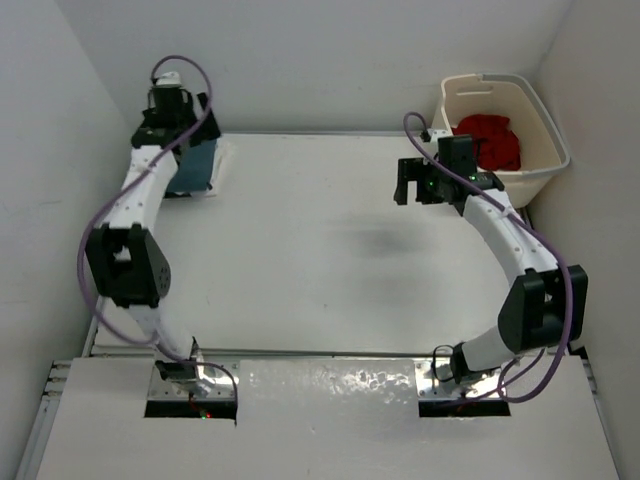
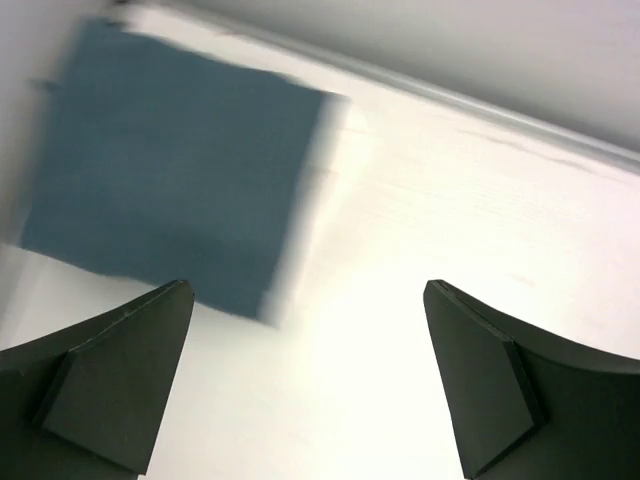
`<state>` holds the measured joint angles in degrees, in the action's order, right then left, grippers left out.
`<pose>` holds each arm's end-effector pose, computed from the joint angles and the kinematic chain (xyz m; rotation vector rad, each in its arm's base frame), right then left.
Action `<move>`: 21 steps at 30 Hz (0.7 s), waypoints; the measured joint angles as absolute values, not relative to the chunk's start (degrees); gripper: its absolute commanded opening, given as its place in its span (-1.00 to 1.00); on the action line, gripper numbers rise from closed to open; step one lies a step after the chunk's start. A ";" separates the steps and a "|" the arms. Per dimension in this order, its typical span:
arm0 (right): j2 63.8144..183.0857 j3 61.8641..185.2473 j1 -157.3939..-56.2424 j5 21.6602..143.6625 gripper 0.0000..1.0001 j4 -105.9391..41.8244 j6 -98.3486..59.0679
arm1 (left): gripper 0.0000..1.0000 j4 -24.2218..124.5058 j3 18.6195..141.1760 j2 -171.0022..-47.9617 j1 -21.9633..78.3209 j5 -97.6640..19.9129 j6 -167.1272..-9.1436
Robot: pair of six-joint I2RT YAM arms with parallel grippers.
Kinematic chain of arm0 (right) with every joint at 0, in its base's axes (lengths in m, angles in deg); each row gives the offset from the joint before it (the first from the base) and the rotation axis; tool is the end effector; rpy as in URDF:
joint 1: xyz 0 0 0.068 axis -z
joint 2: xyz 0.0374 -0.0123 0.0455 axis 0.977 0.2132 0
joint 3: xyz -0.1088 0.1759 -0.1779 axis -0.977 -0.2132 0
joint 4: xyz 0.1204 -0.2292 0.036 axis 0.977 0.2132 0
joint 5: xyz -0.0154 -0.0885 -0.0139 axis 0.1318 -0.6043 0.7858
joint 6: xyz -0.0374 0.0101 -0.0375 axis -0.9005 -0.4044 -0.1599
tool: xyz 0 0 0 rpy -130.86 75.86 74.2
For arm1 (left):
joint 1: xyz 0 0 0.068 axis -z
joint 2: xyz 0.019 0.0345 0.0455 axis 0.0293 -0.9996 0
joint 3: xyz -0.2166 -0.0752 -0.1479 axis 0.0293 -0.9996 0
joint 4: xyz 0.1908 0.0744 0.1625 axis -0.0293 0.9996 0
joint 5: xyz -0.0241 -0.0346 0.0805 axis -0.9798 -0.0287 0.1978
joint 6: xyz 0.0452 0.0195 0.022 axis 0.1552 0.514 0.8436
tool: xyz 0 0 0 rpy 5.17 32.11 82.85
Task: Fold and stack the t-shirts
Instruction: Put the neatly folded tshirt into the corner of the board with the left arm, then grab crumpled tshirt from bin with the right arm
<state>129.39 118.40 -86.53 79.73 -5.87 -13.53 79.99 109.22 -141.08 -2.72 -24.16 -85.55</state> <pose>0.3333 0.0547 0.2898 0.0420 2.3408 0.2854 0.4367 0.0377 0.3422 -0.3153 2.1248 0.0743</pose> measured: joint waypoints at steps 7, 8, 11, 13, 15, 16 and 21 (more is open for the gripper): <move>134.40 133.52 -80.72 74.44 0.98 1.85 -12.59 | 0.99 75.29 91.28 -119.68 16.79 -22.08 -93.68; 136.58 138.09 -79.47 72.95 0.98 2.53 -12.00 | 0.99 75.32 89.09 -118.37 16.79 -21.97 -94.49; 143.01 149.37 -76.63 65.52 0.98 2.11 -10.42 | 0.99 75.67 84.33 -117.19 15.31 -20.70 -96.43; 149.17 158.48 -74.86 61.13 0.98 3.05 -9.22 | 0.99 76.36 82.25 -117.38 14.48 -20.24 -97.05; 157.15 168.78 -73.24 58.14 0.98 3.16 -7.78 | 0.99 77.61 81.20 -117.43 14.32 -19.72 -97.27; 161.65 174.11 -72.50 56.82 0.98 2.83 -6.99 | 0.99 78.00 81.18 -117.45 14.32 -19.43 -97.18; 174.11 177.35 -69.62 52.80 0.98 -4.86 -5.59 | 0.99 77.83 82.05 -117.78 14.45 -17.75 -95.98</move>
<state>174.11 177.35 -69.62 52.80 -4.86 -5.59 77.83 82.05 -117.78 14.45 -17.75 -95.98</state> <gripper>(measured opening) 0.992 0.996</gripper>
